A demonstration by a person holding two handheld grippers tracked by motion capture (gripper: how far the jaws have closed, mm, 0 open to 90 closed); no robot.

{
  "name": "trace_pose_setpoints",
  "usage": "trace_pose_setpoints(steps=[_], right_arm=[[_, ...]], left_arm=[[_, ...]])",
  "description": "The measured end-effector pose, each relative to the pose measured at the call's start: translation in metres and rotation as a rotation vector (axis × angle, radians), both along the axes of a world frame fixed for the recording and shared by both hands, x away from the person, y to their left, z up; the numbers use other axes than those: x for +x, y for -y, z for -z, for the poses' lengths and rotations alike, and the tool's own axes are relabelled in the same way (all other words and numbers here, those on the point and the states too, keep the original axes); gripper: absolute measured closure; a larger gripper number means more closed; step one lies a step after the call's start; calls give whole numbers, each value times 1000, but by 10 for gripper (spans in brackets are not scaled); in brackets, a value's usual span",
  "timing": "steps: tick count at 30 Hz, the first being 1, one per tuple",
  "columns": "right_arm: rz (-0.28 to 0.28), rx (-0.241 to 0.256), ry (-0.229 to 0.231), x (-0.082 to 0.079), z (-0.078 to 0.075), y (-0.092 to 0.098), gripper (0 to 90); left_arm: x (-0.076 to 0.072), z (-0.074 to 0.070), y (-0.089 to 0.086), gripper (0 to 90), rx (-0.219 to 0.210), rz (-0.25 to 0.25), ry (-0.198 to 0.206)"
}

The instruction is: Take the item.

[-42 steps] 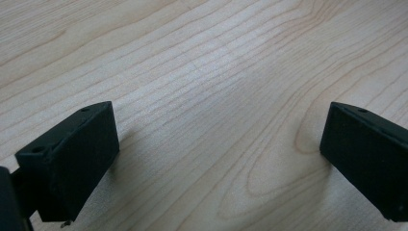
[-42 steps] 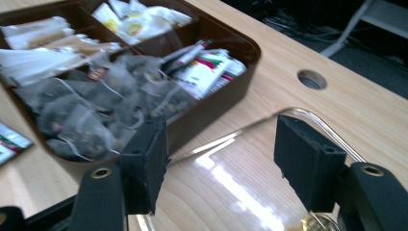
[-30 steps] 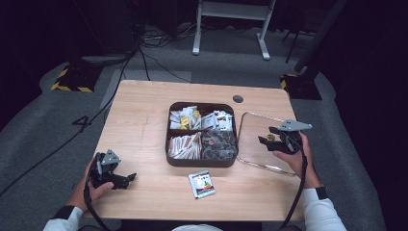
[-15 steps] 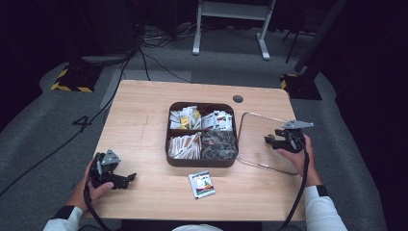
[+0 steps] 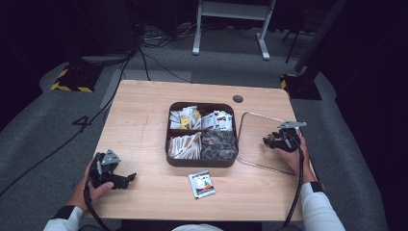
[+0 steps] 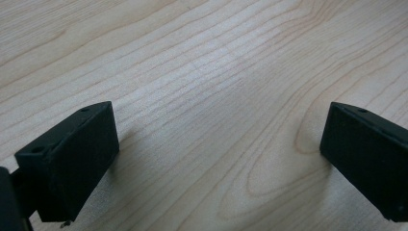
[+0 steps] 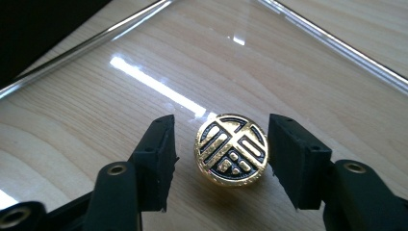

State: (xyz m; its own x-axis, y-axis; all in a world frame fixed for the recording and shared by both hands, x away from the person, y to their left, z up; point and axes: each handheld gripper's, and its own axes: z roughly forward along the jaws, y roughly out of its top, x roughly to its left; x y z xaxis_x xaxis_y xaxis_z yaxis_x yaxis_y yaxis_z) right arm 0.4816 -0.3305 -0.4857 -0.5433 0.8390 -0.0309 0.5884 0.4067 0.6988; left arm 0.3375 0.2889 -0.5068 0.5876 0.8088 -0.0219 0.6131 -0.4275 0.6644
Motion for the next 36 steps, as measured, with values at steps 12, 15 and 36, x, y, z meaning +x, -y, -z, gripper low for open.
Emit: trace_pose_setpoints(steps=[12, 15, 36], right_arm=[[14, 40, -9, 1, 4, 5, 589], [9, 43, -11, 1, 4, 7, 592], [12, 53, 39, -7, -18, 16, 596]], left_arm=[[0, 0, 0, 2, 0, 0, 0], [0, 0, 0, 2, 1, 1, -2], [1, 0, 0, 1, 3, 6, -2]])
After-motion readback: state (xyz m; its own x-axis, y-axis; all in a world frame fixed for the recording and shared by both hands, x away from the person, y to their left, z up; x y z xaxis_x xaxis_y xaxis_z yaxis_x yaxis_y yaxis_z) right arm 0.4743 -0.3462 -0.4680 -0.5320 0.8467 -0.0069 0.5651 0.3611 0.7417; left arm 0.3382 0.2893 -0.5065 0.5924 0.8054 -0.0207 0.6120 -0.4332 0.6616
